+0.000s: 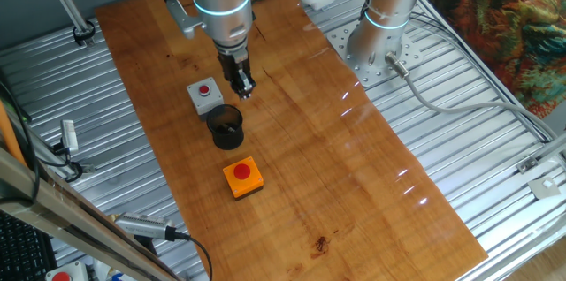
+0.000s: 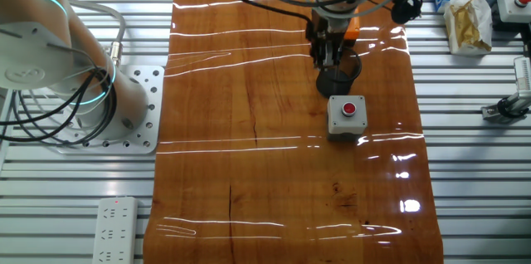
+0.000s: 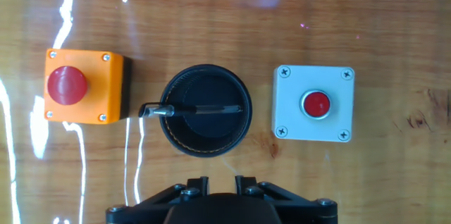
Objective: Put the pen into the pen holder
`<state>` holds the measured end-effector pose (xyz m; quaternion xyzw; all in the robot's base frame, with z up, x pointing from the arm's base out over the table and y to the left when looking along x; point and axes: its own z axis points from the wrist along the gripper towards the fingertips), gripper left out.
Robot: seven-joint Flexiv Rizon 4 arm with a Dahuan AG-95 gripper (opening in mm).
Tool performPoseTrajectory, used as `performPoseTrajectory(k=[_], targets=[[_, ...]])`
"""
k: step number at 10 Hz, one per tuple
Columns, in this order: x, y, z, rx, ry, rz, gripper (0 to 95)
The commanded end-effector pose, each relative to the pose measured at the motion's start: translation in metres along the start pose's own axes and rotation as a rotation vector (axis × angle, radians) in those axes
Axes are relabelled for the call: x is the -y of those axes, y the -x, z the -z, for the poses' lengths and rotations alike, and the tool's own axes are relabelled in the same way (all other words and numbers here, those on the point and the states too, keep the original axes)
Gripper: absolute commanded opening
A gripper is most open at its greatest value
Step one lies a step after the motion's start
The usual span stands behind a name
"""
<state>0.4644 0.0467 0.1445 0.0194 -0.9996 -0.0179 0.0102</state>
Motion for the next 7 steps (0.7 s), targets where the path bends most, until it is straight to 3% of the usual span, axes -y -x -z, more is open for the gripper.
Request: performPoseTrajectory(k=[1,7], targets=[[-0.0007,0.0006,-0.0007,-0.003,-0.055,-0.027,0.0],[-0.0011,0.0016,-0.0042,0.001,-0.071,-0.050,0.0]])
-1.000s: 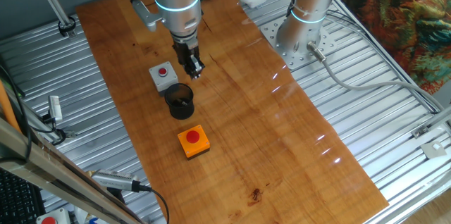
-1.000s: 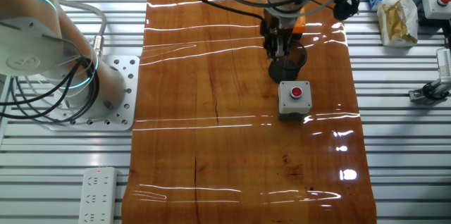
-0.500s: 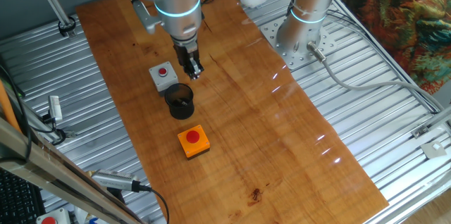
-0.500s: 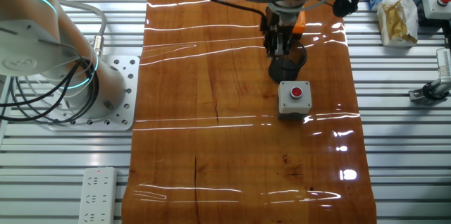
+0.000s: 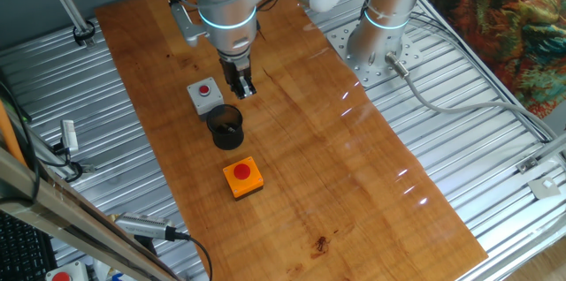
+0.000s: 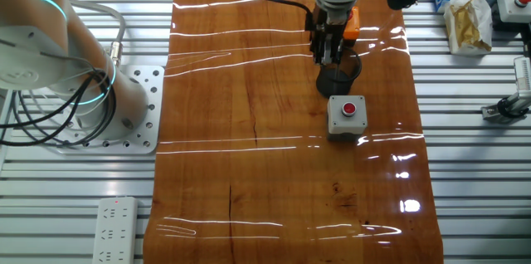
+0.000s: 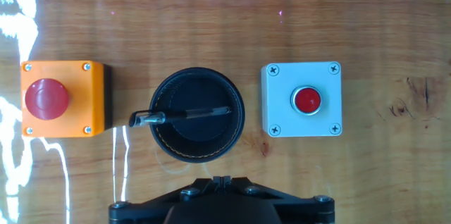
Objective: Put the pen into the pen holder
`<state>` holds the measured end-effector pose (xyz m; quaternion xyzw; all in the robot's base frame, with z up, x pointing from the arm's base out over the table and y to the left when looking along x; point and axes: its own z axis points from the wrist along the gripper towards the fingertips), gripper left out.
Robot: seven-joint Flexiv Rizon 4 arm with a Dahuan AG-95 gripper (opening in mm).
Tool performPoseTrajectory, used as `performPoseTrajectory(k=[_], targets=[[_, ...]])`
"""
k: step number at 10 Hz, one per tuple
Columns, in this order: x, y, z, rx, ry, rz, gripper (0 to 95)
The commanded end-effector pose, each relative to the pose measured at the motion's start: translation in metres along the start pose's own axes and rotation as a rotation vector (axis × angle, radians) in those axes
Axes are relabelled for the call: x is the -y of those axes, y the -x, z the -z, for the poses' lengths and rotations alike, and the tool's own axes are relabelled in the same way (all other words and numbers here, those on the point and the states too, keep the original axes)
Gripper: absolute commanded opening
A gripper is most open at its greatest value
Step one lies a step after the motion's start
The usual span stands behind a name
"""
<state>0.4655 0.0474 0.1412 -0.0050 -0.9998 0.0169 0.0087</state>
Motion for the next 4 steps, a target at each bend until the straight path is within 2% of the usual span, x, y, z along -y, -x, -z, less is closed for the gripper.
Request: performPoseTrajectory(k=[1,4], targets=[[-0.0019,0.0014,-0.0039,-0.002,-0.006,0.000,0.0],[-0.0038,0.0023,-0.0054,0.000,-0.013,0.008,0.0]])
